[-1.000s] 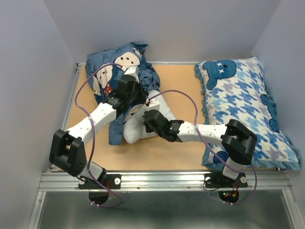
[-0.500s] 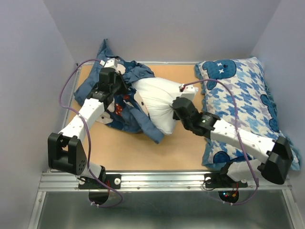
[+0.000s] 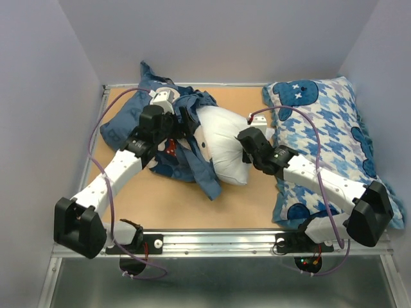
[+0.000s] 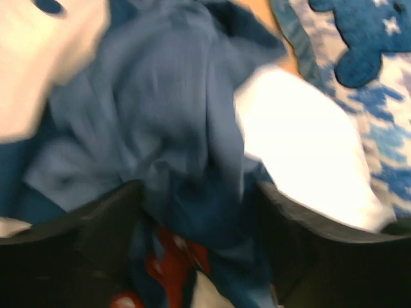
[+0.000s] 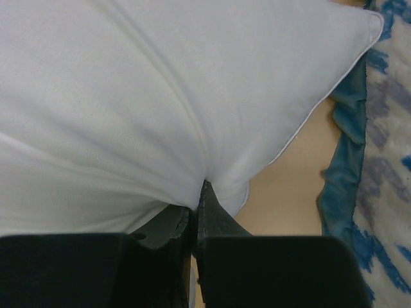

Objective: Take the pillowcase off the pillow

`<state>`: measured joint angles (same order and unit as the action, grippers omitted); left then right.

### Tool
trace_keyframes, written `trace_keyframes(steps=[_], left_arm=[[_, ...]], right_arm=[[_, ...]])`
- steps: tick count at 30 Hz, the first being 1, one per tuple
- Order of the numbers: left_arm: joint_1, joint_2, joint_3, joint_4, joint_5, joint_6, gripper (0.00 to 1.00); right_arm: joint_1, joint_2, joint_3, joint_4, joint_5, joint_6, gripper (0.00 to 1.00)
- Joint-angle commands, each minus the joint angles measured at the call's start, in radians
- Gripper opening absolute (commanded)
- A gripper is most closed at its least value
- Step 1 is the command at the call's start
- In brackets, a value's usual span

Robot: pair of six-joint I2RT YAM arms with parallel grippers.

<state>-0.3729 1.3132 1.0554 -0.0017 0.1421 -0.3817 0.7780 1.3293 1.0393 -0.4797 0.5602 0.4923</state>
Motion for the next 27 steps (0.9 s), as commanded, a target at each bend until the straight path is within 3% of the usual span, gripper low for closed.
trace_keyframes(steps=[1,7,14,15,16,17,20,24,26,27], left_arm=[[-0.098,-0.152,-0.095,0.049,-0.051,-0.057,0.95],[-0.254,-0.311,-0.29,0.1,-0.179,-0.189,0.99],[-0.343,-0.258,-0.402,0.186,-0.26,-0.256,0.98],[-0.343,-0.252,-0.388,0.14,-0.326,-0.264,0.87],[-0.343,-0.253,-0.353,0.099,-0.372,-0.27,0.56],[-0.343,-0.258,-0.335,0.051,-0.421,-0.281,0.41],[-0.34,-0.267,-0.25,-0.163,-0.616,-0.319,0.15],[-0.301,-0.279,-0.195,-0.328,-0.746,-0.31,0.09],[-0.221,-0.281,-0.195,-0.348,-0.71,-0.284,0.03],[-0.108,-0.282,-0.211,-0.328,-0.649,-0.248,0.0]], right_arm=[[-0.008,-0.004,0.074,0.016,0.014,-0.027,0.01],[-0.008,0.022,0.119,0.018,-0.022,-0.043,0.01],[-0.008,0.031,0.151,0.02,-0.033,-0.054,0.01],[-0.008,0.027,0.151,0.021,-0.019,-0.058,0.01],[-0.008,0.022,0.15,0.018,0.001,-0.066,0.01],[-0.008,0.013,0.148,0.018,0.007,-0.07,0.0],[-0.039,-0.01,0.159,0.007,-0.015,-0.072,0.01],[-0.092,-0.01,0.212,-0.011,-0.052,-0.083,0.01],[-0.117,-0.005,0.269,-0.029,-0.065,-0.09,0.0],[-0.141,-0.01,0.292,-0.034,-0.084,-0.092,0.01]])
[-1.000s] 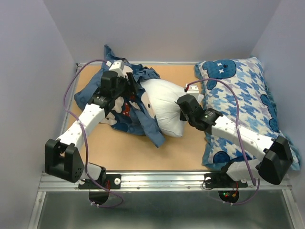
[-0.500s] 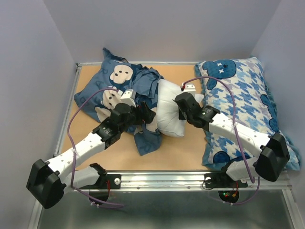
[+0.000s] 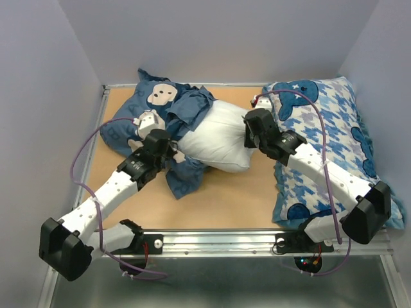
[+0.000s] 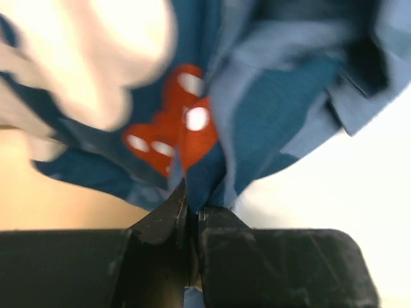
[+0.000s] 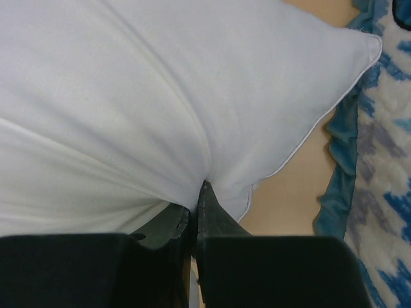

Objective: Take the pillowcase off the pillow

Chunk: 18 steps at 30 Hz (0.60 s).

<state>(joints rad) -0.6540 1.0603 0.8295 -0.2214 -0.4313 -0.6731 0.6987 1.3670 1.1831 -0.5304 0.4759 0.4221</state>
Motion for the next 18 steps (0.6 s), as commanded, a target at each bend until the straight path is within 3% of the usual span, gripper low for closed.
trace_keyframes(steps=[1,3,11,16,18], left_arm=[[0.227,-0.033,0.001,-0.089,-0.045,0.064,0.0],[0.388,-0.026,-0.029,-0.055,0.05,0.099,0.0],[0.678,0.098,0.029,-0.03,0.062,0.1,0.0],[0.682,0.138,0.014,0.036,0.209,0.084,0.0],[0.571,0.135,-0.044,0.085,0.197,0.058,0.0]], right_arm=[[-0.073,-0.049,0.189,0.009,-0.016,-0.023,0.01],[-0.094,-0.048,0.245,-0.003,-0.045,-0.032,0.01],[-0.154,0.021,0.498,-0.103,-0.043,-0.069,0.01],[-0.206,0.021,0.442,-0.109,-0.094,-0.054,0.01],[-0.206,0.02,0.399,-0.106,-0.134,-0.039,0.01]])
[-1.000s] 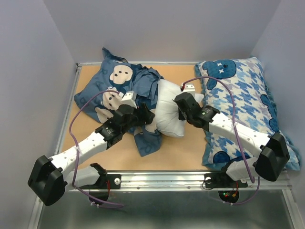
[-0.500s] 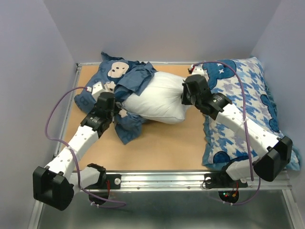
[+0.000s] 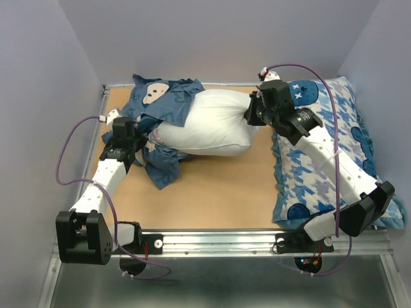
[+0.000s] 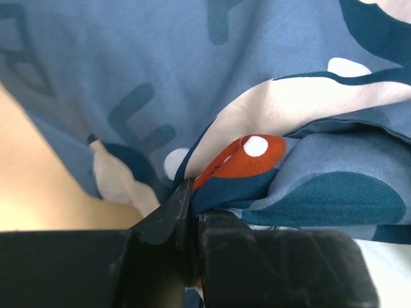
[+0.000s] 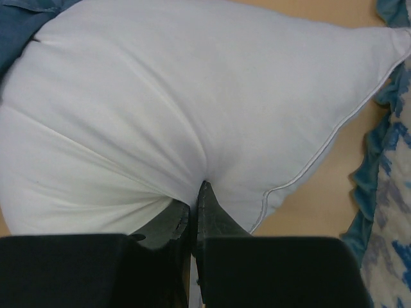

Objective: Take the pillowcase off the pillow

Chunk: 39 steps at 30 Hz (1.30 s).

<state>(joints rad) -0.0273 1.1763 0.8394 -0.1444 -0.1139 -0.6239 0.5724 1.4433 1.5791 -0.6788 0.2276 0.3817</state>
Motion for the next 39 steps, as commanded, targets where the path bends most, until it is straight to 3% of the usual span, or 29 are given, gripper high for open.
trace_keyframes(steps=[1,4,6,7,8,9,12,15,18,22,30,34,36,37,38,39], left_arm=[[-0.107,0.016,-0.075,0.015,-0.141,-0.008,0.0],[-0.236,0.035,-0.166,0.087,-0.153,-0.072,0.0],[-0.275,0.054,-0.216,0.12,-0.145,-0.097,0.0],[-0.305,0.069,-0.229,0.14,-0.144,-0.114,0.0],[-0.324,0.074,-0.238,0.14,-0.145,-0.118,0.0],[-0.348,0.078,-0.247,0.164,-0.151,-0.129,0.0],[-0.375,0.072,-0.247,0.175,-0.158,-0.135,0.0],[-0.395,0.074,-0.232,0.175,-0.152,-0.128,0.0],[-0.401,0.071,-0.214,0.175,-0.139,-0.12,0.0],[-0.402,0.048,-0.177,0.167,-0.089,-0.105,0.0],[-0.402,0.052,-0.073,0.123,-0.024,-0.073,0.0],[-0.402,0.069,-0.054,0.131,0.014,-0.066,0.0],[-0.404,0.072,-0.042,0.132,0.035,-0.062,0.0],[-0.404,0.071,-0.037,0.132,0.042,-0.059,0.0],[-0.404,0.066,-0.033,0.129,0.049,-0.056,0.0],[-0.404,0.06,-0.02,0.121,0.057,-0.045,0.0]], right_arm=[[-0.08,-0.058,-0.057,0.056,0.107,0.008,0.0],[-0.08,-0.052,-0.143,0.091,0.064,0.011,0.01],[-0.078,-0.04,-0.162,0.091,0.014,0.0,0.09],[-0.08,-0.034,-0.166,0.093,0.004,-0.007,0.27],[-0.08,-0.035,-0.172,0.094,-0.01,-0.013,0.37],[-0.078,-0.043,-0.175,0.108,-0.052,-0.039,0.54],[-0.05,-0.063,-0.183,0.143,-0.088,-0.078,0.77],[0.03,-0.066,-0.179,0.166,-0.074,-0.133,0.88],[0.115,-0.021,-0.182,0.182,-0.028,-0.188,0.91],[0.172,0.008,-0.307,0.324,-0.045,-0.247,1.0],[0.178,0.112,-0.459,0.522,0.001,-0.253,1.0],[0.178,0.26,-0.467,0.594,0.061,-0.228,1.0],[0.178,0.319,-0.455,0.625,0.126,-0.199,0.95],[0.178,0.344,-0.446,0.625,0.15,-0.193,0.76],[0.178,0.382,-0.433,0.625,0.168,-0.185,0.47],[0.178,0.387,-0.426,0.621,0.205,-0.158,0.1]])
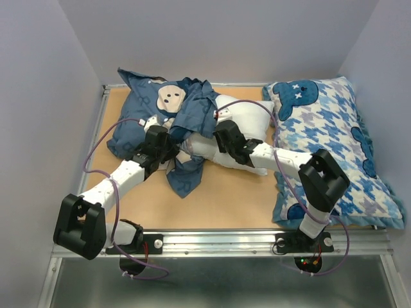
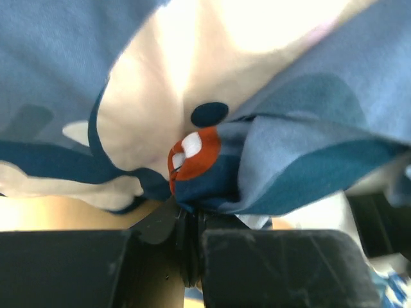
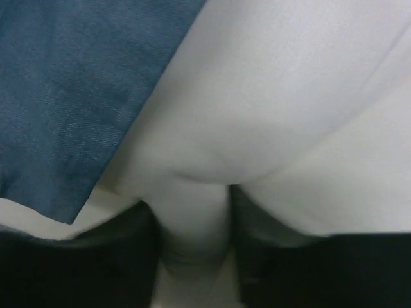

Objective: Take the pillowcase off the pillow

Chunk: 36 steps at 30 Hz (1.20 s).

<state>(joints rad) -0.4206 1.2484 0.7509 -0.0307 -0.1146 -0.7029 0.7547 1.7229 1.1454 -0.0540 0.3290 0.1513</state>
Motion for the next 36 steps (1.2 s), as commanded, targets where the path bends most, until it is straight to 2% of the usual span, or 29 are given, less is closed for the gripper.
trace_keyframes(steps=[1,2,3,5,6,9,10,14,16,19,21,25,27,30,34,35,36], left_arm=[[-0.01,-0.03,0.074,0.003,0.058,0.04,0.0],[-0.01,-0.04,0.083,-0.008,0.056,0.049,0.02],[-0.009,-0.052,0.115,-0.035,0.043,0.075,0.23],[-0.009,-0.084,0.163,-0.08,0.003,0.1,0.53],[-0.009,-0.095,0.189,-0.101,-0.022,0.114,0.74],[0.0,-0.141,0.289,-0.175,-0.127,0.151,0.92],[0.018,-0.161,0.324,-0.208,-0.175,0.154,0.94],[0.115,-0.175,0.355,-0.284,-0.266,0.137,0.95],[0.196,-0.175,0.322,-0.304,-0.316,0.122,0.95],[0.296,-0.182,0.248,-0.298,-0.319,0.082,0.96],[0.394,-0.191,0.2,-0.272,-0.278,0.057,0.97],[0.505,-0.185,0.087,-0.206,-0.104,-0.012,0.98],[0.546,-0.188,0.038,-0.175,-0.065,-0.05,0.98],[0.582,-0.184,-0.016,-0.109,-0.007,-0.115,0.98],[0.612,-0.092,-0.045,-0.04,0.075,-0.19,0.97],[0.623,-0.08,-0.056,-0.011,0.091,-0.204,0.96],[0.626,-0.06,-0.076,0.024,0.114,-0.23,0.9]], right_arm=[[-0.006,0.1,0.008,-0.006,0.111,0.092,0.01],[-0.006,0.086,0.008,-0.006,0.114,0.108,0.0],[-0.006,0.052,0.011,-0.01,0.12,0.123,0.0],[-0.008,0.023,0.046,-0.055,0.137,0.14,0.01],[-0.012,0.006,0.066,-0.078,0.143,0.157,0.01],[-0.058,-0.04,0.128,-0.158,0.081,0.203,0.01],[-0.083,-0.055,0.138,-0.182,0.029,0.212,0.0],[-0.095,-0.062,0.188,-0.228,0.007,0.217,0.01],[-0.11,-0.066,0.209,-0.247,-0.019,0.226,0.0],[-0.141,-0.077,0.237,-0.262,-0.062,0.238,0.01],[-0.153,-0.082,0.254,-0.273,-0.082,0.248,0.01],[-0.161,-0.077,0.303,-0.293,-0.12,0.245,0.01],[-0.163,-0.075,0.31,-0.297,-0.134,0.241,0.01],[-0.163,-0.077,0.313,-0.3,-0.145,0.243,0.01],[-0.163,-0.082,0.312,-0.302,-0.154,0.245,0.01],[-0.163,-0.085,0.31,-0.303,-0.153,0.245,0.01],[-0.163,-0.088,0.309,-0.303,-0.15,0.245,0.01]])
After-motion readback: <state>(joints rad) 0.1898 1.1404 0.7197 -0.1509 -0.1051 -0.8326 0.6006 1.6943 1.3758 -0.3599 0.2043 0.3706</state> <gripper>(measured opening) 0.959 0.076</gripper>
